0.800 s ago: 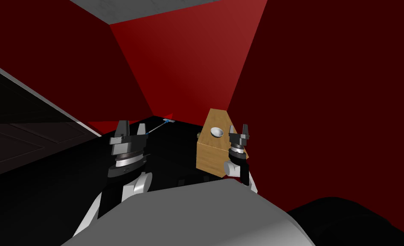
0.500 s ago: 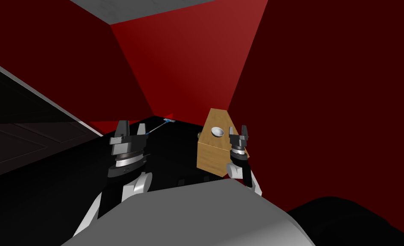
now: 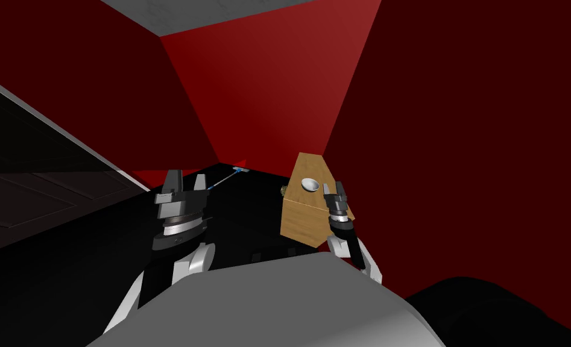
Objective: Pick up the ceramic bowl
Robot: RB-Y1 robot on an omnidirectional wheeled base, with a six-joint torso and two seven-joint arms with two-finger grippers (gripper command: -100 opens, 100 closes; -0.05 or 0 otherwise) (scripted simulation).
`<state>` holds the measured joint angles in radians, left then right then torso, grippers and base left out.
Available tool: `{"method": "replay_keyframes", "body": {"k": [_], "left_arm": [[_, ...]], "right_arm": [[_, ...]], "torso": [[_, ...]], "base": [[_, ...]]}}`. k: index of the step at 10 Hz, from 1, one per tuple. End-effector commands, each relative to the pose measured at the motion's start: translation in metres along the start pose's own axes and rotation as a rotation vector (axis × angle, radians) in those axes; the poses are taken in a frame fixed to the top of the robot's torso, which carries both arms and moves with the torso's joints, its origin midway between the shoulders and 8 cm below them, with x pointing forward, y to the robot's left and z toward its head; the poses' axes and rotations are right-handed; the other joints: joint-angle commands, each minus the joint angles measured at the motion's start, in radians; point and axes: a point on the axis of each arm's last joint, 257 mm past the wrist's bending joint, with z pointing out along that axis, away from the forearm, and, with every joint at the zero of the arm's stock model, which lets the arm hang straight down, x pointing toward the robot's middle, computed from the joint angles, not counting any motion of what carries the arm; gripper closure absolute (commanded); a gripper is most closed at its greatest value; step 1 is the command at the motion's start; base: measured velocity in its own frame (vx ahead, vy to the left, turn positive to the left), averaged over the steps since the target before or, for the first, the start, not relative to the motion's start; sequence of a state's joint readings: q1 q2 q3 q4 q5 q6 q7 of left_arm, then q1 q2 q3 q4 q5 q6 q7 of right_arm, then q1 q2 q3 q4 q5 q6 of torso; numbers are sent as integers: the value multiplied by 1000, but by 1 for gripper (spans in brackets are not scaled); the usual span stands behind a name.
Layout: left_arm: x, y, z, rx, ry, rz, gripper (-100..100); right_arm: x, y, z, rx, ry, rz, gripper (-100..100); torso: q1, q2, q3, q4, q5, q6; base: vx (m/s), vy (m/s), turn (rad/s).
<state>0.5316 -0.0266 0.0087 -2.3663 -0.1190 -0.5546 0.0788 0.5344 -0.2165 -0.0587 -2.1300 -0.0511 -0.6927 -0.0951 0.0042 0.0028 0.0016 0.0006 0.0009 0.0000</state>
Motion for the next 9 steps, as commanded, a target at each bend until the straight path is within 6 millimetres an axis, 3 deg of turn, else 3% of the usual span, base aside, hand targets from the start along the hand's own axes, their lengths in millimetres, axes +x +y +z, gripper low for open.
{"method": "replay_keyframes", "body": {"k": [1,9], "left_arm": [[0,0,0,0,0,0,0],[0,0,0,0,0,0,0]], "right_arm": [[0,-4,-5,14,39,-32,-100],[-2,-43,-44,134,262,-228,-100]], "torso": [[0,0,0,0,0,0],[1,0,0,0,0,0]], "base": [[-42,66,1],[-41,71,5]]}}
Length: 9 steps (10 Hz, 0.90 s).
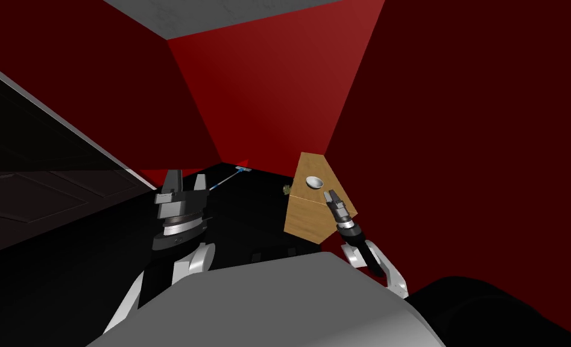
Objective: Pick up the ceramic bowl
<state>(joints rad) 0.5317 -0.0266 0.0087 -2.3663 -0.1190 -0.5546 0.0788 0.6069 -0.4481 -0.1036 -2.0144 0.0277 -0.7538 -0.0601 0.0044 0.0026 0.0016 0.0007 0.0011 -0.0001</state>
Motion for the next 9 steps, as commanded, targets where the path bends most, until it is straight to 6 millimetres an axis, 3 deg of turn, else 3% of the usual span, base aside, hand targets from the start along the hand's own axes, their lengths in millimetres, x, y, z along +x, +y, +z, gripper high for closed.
{"method": "replay_keyframes", "body": {"k": [1,6,9], "left_arm": [[0,0,0,0,0,0,0],[0,0,0,0,0,0,0],[0,0,0,0,0,0,0]], "right_arm": [[4,-14,-12,38,63,-54,-100],[8,-41,-36,104,214,-159,-100],[8,-69,-64,175,337,-247,-100]], "torso": [[0,0,0,0,0,0],[1,0,0,0,0,0],[0,0,0,0,0,0]], "base": [[-55,78,15],[-41,83,8],[-35,80,20]]}}
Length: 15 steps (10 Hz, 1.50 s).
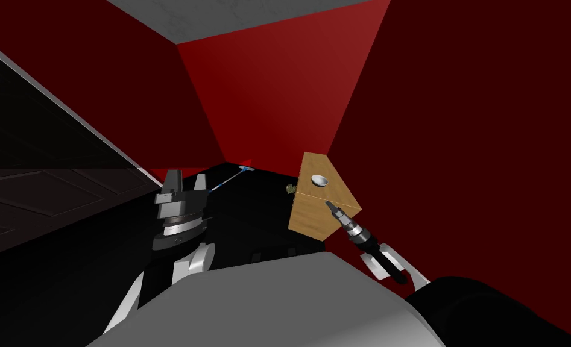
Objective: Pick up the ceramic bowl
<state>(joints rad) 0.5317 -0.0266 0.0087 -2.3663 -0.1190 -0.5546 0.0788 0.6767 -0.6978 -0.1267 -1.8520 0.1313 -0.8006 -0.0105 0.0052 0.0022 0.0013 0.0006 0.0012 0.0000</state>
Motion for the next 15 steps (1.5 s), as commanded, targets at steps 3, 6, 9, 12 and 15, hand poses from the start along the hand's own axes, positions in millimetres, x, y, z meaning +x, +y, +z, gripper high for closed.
{"method": "replay_keyframes", "body": {"k": [3,6,9,12,15], "left_arm": [[0,0,0,0,0,0,0],[0,0,0,0,0,0,0],[0,0,0,0,0,0,0],[0,0,0,0,0,0,0],[0,0,0,0,0,0,0]], "right_arm": [[7,-24,-18,46,125,-81,-100],[16,-57,-46,117,256,-163,-100],[16,-73,-60,144,358,-225,-100],[15,-105,-91,212,493,-306,-100],[7,-122,-107,241,591,-369,-100]], "torso": [[0,-1,-1,0,0,0],[-1,-2,-1,0,0,0],[-1,-2,-1,0,0,0],[-1,-4,-2,-1,0,0],[-1,-5,-3,-1,0,0]], "base": [[-14,87,16],[-5,82,32],[2,75,30],[19,79,51],[39,65,38]]}}
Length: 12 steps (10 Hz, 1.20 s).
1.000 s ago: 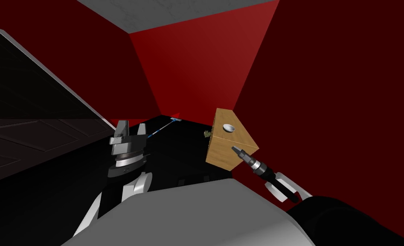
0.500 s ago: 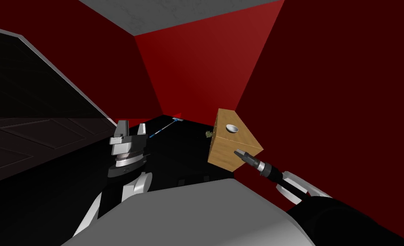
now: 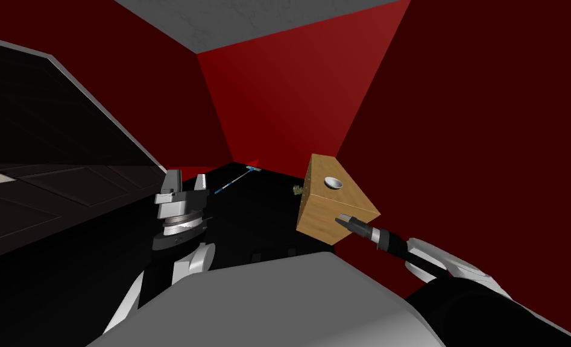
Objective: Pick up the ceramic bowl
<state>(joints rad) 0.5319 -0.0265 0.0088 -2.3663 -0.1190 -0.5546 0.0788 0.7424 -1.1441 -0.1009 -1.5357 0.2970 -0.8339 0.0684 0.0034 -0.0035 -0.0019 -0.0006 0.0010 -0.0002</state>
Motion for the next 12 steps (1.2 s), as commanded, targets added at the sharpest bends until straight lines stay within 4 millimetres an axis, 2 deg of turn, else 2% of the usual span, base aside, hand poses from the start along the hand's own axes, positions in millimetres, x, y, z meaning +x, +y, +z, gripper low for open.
{"method": "replay_keyframes", "body": {"k": [1,2,3,4,5,8,9,10,11,12], "left_arm": [[0,0,0,0,0,0,0],[0,0,0,0,0,0,0],[0,0,0,0,0,0,0],[0,0,0,0,0,0,0],[0,0,0,0,0,0,0],[0,0,0,0,0,0,0],[0,0,0,0,0,0,0],[0,0,0,0,0,0,0],[0,0,0,0,0,0,0],[0,0,0,0,0,0,0]], "right_arm": [[-4,-5,-2,4,22,-18,-100],[6,-23,-14,39,84,-52,-100],[3,-24,-14,37,96,-65,-100],[11,-39,-24,65,154,-99,-100],[9,-43,-27,70,169,-112,-100],[16,-76,-51,131,294,-192,-100],[13,-80,-54,138,307,-204,-100],[15,-97,-69,172,365,-240,-100],[13,-98,-69,172,371,-247,-100],[13,-115,-84,207,428,-282,-100]], "torso": [[0,0,0,0,0,0],[-2,1,1,0,0,0],[-1,0,0,0,0,0],[-1,0,0,0,0,0],[-1,0,0,0,0,0],[-1,-1,-1,0,0,0],[0,-3,-1,-1,0,0],[-1,-2,-1,-1,0,0],[-1,-2,-1,-1,0,0],[-2,-1,-1,0,0,0]], "base": [[24,23,-2],[41,49,78],[46,43,35],[53,53,79],[45,56,37],[71,55,62],[74,41,43],[79,41,87],[67,29,50],[89,45,82]]}}
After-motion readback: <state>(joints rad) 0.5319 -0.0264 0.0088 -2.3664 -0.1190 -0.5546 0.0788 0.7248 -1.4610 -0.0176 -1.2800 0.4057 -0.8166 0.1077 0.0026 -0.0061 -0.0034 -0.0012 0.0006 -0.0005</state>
